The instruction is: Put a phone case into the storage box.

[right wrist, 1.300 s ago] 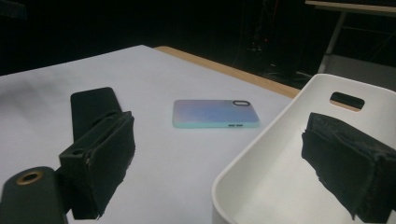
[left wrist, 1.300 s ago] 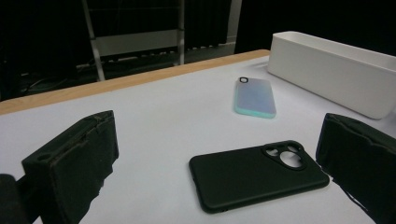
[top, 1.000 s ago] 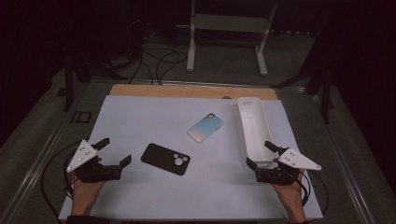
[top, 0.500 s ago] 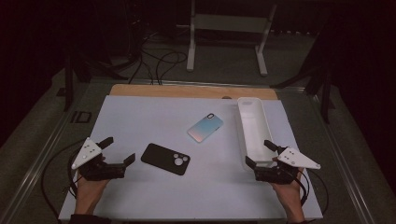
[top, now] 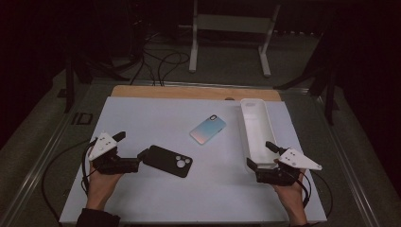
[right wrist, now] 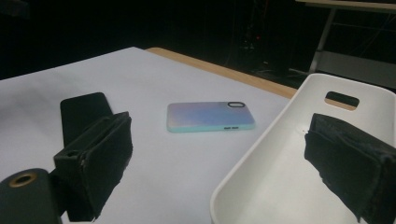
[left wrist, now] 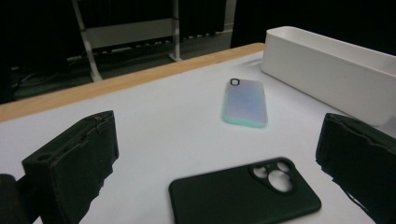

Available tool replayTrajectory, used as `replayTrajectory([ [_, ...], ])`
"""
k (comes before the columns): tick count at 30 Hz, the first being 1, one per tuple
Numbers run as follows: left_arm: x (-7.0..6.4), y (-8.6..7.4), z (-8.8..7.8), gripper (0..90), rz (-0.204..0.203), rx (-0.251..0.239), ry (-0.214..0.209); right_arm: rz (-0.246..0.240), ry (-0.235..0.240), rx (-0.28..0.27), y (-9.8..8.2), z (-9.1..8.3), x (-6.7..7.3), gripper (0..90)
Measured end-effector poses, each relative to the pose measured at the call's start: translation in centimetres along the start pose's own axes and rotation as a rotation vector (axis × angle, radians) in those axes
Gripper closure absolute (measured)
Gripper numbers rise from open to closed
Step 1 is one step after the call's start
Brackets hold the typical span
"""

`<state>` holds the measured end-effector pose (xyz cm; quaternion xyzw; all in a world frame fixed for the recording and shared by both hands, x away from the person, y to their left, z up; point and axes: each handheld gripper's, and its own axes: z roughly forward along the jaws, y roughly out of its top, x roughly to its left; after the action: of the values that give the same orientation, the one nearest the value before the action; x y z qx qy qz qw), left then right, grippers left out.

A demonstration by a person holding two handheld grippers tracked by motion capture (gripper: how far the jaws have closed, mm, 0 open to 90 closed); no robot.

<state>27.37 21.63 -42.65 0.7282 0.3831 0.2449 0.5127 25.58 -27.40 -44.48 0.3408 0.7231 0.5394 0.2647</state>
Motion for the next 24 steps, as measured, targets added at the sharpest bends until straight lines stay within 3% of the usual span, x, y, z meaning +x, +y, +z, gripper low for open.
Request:
replayTrajectory([
  [14, -1.0, 1.6, 2.9, 0.0, 0.024, 0.003, -0.028, -0.009, -0.003, 0.008, 0.0, 0.2, 0.2, 7.6],
  [24, -2.0, 2.7, 5.2, 0.0, 0.049, 0.047, -0.055, -0.011, 0.0, 0.008, 0.1, 0.3, 0.2, 7.6],
])
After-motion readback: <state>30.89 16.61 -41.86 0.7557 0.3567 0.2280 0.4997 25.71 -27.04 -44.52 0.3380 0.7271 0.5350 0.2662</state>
